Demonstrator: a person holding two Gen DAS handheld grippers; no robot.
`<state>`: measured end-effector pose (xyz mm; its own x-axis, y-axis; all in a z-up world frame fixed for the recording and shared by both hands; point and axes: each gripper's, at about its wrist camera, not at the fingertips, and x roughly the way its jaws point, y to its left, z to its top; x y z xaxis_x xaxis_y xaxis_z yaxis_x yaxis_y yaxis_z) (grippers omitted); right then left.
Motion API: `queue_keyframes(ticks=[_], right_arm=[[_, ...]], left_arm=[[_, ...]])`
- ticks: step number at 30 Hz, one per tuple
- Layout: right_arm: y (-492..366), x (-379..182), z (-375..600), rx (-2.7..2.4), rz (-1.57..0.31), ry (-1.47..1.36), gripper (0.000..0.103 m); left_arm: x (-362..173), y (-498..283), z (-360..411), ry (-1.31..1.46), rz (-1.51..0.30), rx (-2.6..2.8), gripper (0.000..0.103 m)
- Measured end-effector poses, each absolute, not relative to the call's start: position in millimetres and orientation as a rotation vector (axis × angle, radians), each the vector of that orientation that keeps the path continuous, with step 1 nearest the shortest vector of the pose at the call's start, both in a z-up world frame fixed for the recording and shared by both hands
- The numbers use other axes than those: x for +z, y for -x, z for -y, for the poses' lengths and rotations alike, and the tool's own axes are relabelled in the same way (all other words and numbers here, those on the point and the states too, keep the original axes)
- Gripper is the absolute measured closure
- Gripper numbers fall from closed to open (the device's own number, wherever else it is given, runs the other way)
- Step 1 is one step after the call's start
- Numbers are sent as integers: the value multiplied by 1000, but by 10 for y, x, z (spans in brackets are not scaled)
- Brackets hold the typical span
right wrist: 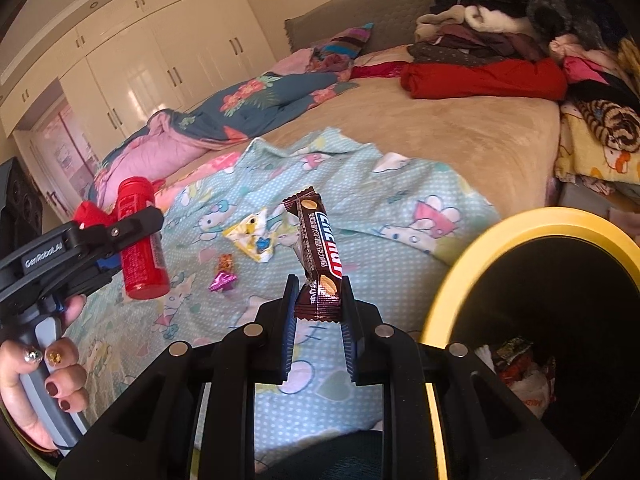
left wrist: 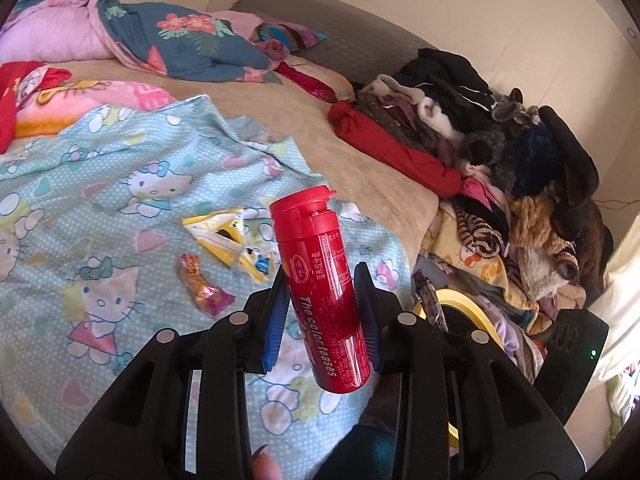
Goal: Collect trash
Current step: 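Carry the red cylinder and chocolate bar with both tools over the bin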
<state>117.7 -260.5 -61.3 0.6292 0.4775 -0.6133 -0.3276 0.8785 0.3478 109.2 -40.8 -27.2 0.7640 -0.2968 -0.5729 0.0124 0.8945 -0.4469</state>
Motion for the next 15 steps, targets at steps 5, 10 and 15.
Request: queue_keyframes(ticks=[5,10,15], right_arm=[[-1146,-600,2808,429,-749,-237,84],[-1124,-581,3014,396,-740,-259,84],[-1105,-570,3191,369,-730,-273,84]], left_arm=[[-256,-1087,567,412,-686,-202,77],[-250,-1078,724,394,-692,-227,77],[-241,-1070,865,376,-699,-252,77]])
